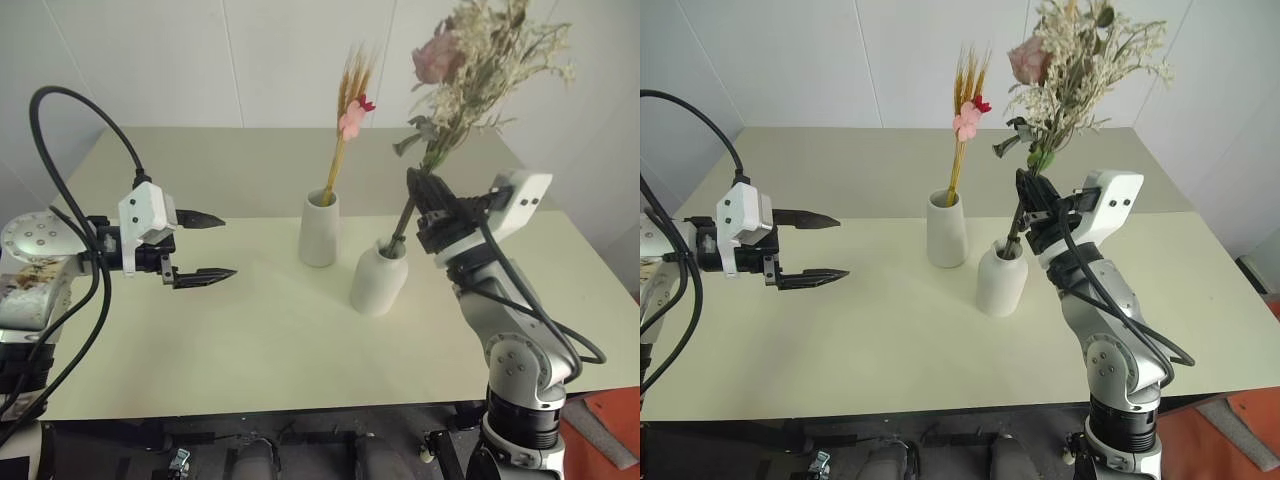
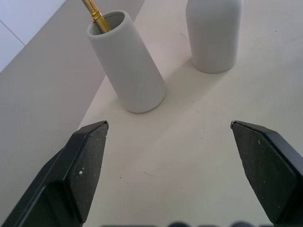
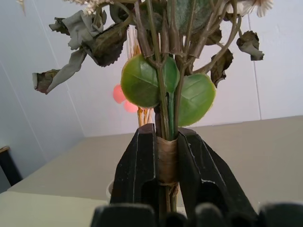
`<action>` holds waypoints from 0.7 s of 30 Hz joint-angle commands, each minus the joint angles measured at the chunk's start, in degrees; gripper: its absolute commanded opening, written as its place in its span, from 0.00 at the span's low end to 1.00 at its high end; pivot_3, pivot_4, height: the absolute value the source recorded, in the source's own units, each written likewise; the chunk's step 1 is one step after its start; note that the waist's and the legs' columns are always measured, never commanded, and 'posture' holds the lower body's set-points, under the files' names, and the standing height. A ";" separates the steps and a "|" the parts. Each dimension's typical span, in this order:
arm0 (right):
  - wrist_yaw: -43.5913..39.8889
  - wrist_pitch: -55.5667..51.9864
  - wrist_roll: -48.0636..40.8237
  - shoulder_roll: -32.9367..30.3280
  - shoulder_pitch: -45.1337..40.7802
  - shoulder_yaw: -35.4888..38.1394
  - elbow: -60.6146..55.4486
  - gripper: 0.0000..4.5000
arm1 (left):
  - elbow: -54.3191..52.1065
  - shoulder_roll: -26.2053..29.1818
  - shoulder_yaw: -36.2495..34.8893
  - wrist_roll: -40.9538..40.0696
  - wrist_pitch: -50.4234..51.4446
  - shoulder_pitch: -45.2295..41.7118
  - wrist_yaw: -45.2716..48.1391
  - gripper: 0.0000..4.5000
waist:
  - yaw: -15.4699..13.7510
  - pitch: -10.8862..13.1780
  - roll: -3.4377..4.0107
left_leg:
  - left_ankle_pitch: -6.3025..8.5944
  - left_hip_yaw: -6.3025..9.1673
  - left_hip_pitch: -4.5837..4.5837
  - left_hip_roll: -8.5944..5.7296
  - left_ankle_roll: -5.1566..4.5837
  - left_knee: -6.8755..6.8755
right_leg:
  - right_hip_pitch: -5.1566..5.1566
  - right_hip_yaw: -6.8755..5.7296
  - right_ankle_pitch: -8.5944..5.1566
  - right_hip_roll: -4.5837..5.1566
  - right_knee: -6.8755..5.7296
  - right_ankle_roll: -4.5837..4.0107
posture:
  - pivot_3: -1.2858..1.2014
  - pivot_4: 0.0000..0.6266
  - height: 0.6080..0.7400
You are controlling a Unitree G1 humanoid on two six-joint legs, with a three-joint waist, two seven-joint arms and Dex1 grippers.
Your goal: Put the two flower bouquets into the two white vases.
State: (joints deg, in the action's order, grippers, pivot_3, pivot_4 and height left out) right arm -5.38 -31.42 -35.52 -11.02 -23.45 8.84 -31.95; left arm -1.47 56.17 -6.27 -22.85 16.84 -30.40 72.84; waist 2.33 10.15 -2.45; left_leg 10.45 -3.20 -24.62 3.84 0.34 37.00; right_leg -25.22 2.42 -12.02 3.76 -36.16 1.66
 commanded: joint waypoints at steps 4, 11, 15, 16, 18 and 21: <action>-6.79 1.93 -2.80 -2.83 4.26 -0.58 -5.70 0.72 | 0.00 0.35 -1.03 -0.40 -1.06 -1.69 0.40 1.00 | -0.05 0.00 0.00 | 0.00 0.00 0.00 0.01 0.00 0.00 | 0.00 0.00 0.00 -0.01 -0.01 0.00 | 0.52 0.24 1.00; -14.19 0.77 -2.97 -11.49 14.45 -2.18 -12.56 0.98 | 1.65 -0.58 -0.14 0.06 -2.05 -2.72 0.67 1.00 | -0.30 0.00 0.00 | 0.00 -0.01 0.02 0.01 0.00 0.00 | 0.02 0.00 -0.01 -0.01 -0.01 -0.01 | 0.52 0.24 1.00; -13.55 -0.10 -0.47 -15.75 15.37 -1.77 -12.83 0.98 | 2.44 -1.08 0.50 0.32 -2.49 -3.29 0.68 1.00 | -0.26 -0.01 -0.02 | 0.00 -0.02 0.07 0.02 0.00 0.01 | 0.04 0.02 -0.03 -0.02 0.00 0.03 | 0.52 0.24 1.00; -13.29 -0.96 0.54 -17.47 15.04 -1.31 -12.68 0.98 | 2.62 -1.26 0.72 0.44 -2.62 -3.46 0.68 1.00 | -0.32 -0.01 -0.02 | 0.00 -0.01 0.11 0.02 0.00 0.02 | 0.07 0.02 -0.09 -0.03 0.00 0.12 | 0.52 0.24 1.00; -12.62 -4.57 2.33 -22.10 14.14 -0.31 -12.32 0.98 | 2.86 -1.53 0.86 0.40 -2.82 -3.70 1.00 1.00 | -0.43 -0.02 -0.03 | 0.00 -0.02 0.17 0.02 0.00 0.02 | 0.12 0.03 -0.13 -0.03 -0.01 0.18 | 0.52 0.24 1.00; -14.15 -6.95 1.97 -27.48 13.64 2.18 -12.09 0.98 | 2.90 -1.72 0.91 0.41 -2.76 -3.72 1.10 1.00 | -0.82 -0.02 -0.04 | 0.00 -0.04 0.20 0.02 0.00 0.02 | 0.13 0.04 -0.13 -0.03 0.00 0.15 | 0.52 0.24 1.00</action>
State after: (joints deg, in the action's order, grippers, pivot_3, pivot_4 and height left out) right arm -18.89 -37.36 -32.87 -37.83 -8.56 8.14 -42.45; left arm 1.62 54.33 -4.95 -22.41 14.99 -33.13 73.76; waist 1.50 10.13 -2.49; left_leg 10.46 -3.23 -24.42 3.87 0.34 37.01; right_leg -25.09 2.45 -12.16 3.73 -36.16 1.80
